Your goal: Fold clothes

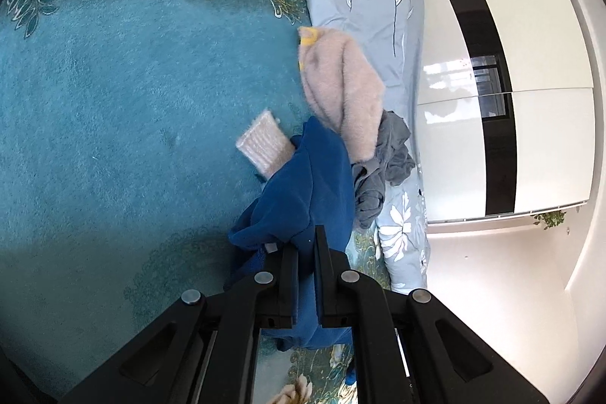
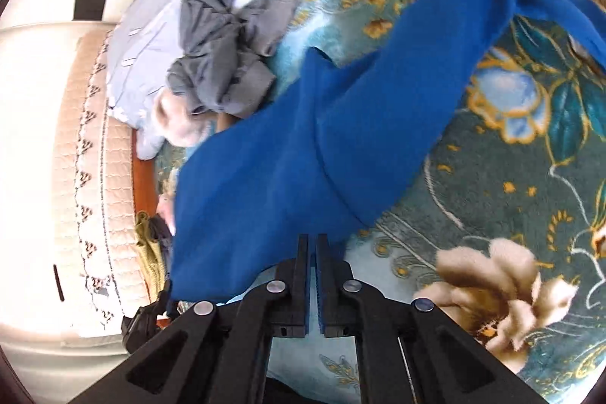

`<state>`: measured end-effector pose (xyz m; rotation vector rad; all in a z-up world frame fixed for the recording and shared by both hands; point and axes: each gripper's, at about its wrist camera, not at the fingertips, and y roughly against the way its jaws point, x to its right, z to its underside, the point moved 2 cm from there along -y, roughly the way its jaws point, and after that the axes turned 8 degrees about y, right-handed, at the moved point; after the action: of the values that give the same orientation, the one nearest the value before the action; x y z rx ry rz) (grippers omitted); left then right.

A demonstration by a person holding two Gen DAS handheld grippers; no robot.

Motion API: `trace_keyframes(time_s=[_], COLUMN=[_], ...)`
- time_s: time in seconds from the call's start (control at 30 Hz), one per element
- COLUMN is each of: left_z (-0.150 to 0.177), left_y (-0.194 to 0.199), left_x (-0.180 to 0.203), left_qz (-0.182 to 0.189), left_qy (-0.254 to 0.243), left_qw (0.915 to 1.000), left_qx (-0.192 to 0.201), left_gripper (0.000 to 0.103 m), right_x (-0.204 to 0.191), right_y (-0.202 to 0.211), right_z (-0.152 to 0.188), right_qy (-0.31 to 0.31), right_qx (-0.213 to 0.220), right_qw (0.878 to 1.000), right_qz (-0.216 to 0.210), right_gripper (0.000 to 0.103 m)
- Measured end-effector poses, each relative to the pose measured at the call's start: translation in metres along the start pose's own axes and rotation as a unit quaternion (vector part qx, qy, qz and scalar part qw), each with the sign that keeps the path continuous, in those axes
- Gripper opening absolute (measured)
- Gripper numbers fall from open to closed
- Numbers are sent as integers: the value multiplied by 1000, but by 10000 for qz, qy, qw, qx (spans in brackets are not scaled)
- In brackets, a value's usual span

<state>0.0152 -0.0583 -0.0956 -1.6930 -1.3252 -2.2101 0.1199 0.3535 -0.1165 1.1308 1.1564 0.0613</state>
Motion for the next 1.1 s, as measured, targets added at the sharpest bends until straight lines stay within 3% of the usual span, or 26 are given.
trace_keyframes(time_s=[0.07, 0.1, 0.13, 0.27, 0.33, 0.37, 0.4, 0.43, 0.53, 0.67, 0.87, 1.0, 1.1], left_z=[-2, -3, -4, -4, -4, -3, -3, -4, -4, -1, 9, 5, 2], left_y=[-3, -3, -4, -5, -4, -4, -4, -4, -4, 2, 27, 2, -9], left_x=[-6, -9, -12, -17, -16, -15, -16, -16, -17, -14, -7, -12, -19], left_qz=[-86, -119, -147, -215, -229, -238, -248, -258, -273, -264, 45, -705, -1134], left_qy=[140, 219, 283, 370, 318, 302, 301, 310, 332, 242, -8, -67, -68], left_qw=[9999, 9997, 9995, 9991, 9992, 9993, 9992, 9992, 9991, 9993, 10000, 9975, 9935], left_qx=[2, 7, 9, 21, 37, 42, 44, 43, 37, 74, 77, -74, -74], left_gripper=[6, 6, 6, 6, 6, 6, 6, 6, 6, 6, 6, 6, 6], right_x=[9, 14, 19, 34, 39, 40, 40, 40, 31, 10, -22, -21, -17], right_y=[-15, -26, -36, -65, -75, -78, -80, -82, -73, -40, 41, 34, 4], right_z=[3, 6, 10, 14, 15, 16, 17, 18, 14, 8, 16, 3, -13], right_qy=[-374, -581, -781, -1151, -1381, -1494, -1606, -1709, -1629, -1116, -566, -403, -490], right_qx=[1, -8, -21, -32, 37, 70, 103, 132, 170, 247, -49, -214, -308], right_qw=[9991, 9979, 9961, 9932, 9902, 9885, 9866, 9848, 9861, 9928, 9977, 9989, 9976], right_qz=[-176, -301, -407, -141, -215, -241, -267, -284, -277, -348, -379, 83, 385], right_gripper=[20, 46, 58, 57, 57, 57, 47, 30, 7, 5, 4, 4, 4])
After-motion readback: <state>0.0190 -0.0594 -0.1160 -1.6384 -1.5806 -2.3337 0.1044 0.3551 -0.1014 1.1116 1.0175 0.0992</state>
